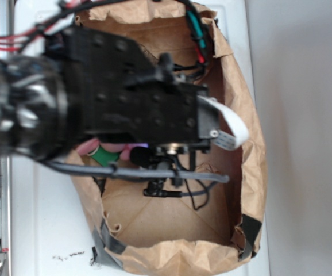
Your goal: Grab the pink bunny.
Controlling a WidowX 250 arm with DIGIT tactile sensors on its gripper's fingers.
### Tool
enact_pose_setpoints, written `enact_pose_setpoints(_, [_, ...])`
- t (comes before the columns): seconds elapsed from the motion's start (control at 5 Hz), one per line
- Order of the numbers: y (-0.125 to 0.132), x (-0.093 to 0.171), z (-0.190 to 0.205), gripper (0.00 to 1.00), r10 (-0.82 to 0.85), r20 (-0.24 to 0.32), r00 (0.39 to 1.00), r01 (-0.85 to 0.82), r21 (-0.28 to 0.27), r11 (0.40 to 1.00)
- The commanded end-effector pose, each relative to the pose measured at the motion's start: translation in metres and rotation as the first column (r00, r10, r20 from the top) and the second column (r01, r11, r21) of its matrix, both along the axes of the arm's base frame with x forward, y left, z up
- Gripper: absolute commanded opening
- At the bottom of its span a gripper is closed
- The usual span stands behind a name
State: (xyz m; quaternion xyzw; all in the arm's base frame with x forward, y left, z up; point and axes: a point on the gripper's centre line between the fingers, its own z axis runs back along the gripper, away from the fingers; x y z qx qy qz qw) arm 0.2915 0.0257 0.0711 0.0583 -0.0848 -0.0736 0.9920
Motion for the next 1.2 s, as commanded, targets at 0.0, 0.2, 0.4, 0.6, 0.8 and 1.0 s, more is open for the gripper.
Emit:
enact_pose_setpoints(0.0, [0.005,0.007,0.008,1.0,-0.074,0.006,0.997,0.074,-0.025,0.997])
enact_pose_setpoints(0.2, [0.011,0.001,0.007,1.0,-0.088,-0.032,0.996,0.087,-0.029,0.996])
enact_pose_setpoints(0.4, [0.013,-0.008,0.015,1.0,-0.117,-0.065,0.991,0.113,-0.055,0.992])
enact_pose_setpoints(0.6, [0.013,-0.007,0.015,1.0,-0.101,-0.06,0.993,0.097,-0.058,0.994])
enact_pose_setpoints(0.8, [0.01,0.002,0.001,1.0,-0.072,-0.068,0.995,0.071,-0.018,0.997])
enact_pose_setpoints(1.0, [0.006,0.004,-0.015,1.0,-0.041,-0.073,0.997,0.04,-0.01,0.999])
